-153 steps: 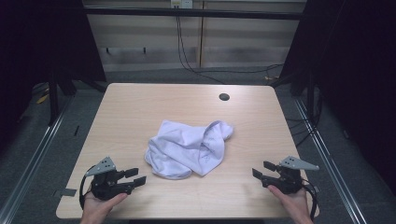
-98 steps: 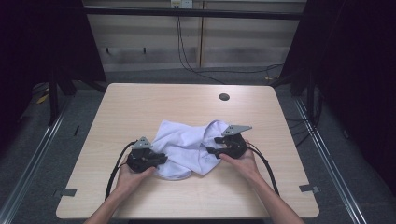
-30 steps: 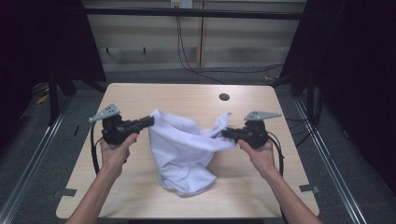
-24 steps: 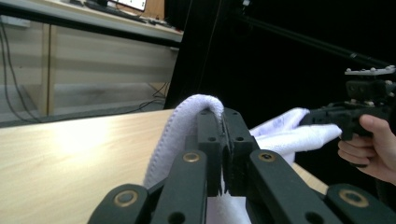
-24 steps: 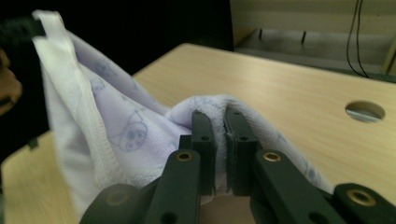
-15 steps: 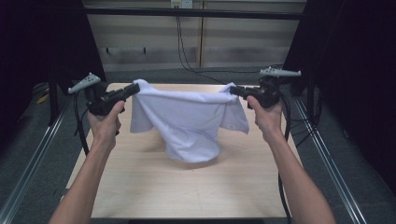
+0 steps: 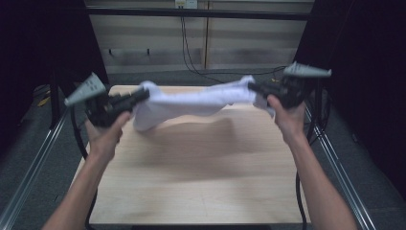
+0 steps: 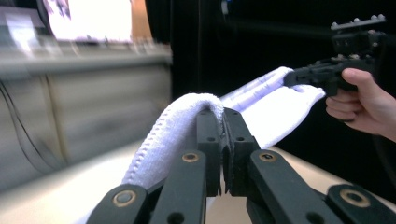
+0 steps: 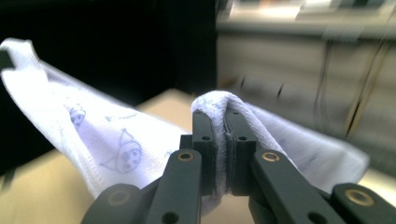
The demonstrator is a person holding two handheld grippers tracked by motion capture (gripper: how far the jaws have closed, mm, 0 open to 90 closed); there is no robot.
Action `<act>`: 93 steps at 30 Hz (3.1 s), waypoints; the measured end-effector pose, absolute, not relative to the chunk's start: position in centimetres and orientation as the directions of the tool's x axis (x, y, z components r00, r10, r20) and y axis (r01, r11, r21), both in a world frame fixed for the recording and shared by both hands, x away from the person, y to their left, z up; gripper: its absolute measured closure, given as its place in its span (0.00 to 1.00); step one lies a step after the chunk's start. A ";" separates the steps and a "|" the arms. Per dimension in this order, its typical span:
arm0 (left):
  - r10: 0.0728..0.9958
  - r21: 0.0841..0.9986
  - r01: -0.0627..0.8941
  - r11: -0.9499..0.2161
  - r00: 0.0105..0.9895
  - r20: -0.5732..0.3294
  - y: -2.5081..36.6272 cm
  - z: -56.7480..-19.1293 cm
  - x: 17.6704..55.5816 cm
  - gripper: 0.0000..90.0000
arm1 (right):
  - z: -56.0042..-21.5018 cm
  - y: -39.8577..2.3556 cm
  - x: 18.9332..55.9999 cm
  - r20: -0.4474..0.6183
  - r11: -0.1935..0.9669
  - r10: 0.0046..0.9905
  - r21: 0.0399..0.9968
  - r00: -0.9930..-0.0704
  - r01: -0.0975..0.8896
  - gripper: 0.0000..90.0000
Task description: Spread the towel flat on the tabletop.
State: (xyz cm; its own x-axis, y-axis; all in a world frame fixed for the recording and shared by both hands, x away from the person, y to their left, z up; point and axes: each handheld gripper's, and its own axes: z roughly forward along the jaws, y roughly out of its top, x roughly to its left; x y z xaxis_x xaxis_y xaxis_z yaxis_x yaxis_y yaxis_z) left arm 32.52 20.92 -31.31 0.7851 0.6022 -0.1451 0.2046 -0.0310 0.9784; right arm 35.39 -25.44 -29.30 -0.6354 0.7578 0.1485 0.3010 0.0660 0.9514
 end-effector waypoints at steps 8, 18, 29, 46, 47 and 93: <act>0.537 0.874 0.464 -0.144 0.779 -0.325 20.4 -44.4 28.8 0.97 | -43.4 -26.1 31.1 0.248 0.197 0.725 0.820 -0.643 0.538 0.95; 0.436 0.842 0.490 -0.227 0.824 -0.362 20.1 -46.2 25.0 0.84 | -46.7 -28.5 27.7 0.256 0.237 0.758 0.748 -0.599 0.620 0.87; 0.564 0.840 0.506 -0.195 0.759 -0.326 23.6 -46.9 31.5 0.82 | -45.0 -28.3 25.5 0.264 0.176 0.723 0.824 -0.639 0.539 0.62; 0.527 0.700 0.554 -0.451 0.798 -0.292 21.1 -50.4 30.1 1.00 | -48.2 -17.5 26.7 0.274 0.383 0.571 0.745 -0.774 0.546 0.56; 0.519 0.696 0.553 -0.458 0.802 -0.296 20.9 -50.5 29.6 1.00 | -48.6 -17.5 26.8 0.265 0.399 0.573 0.736 -0.776 0.546 0.56; 0.437 0.691 0.522 -0.500 0.841 -0.319 17.0 -50.4 27.7 1.00 | -50.7 -28.7 31.9 0.164 0.269 0.828 0.722 -0.536 0.637 0.91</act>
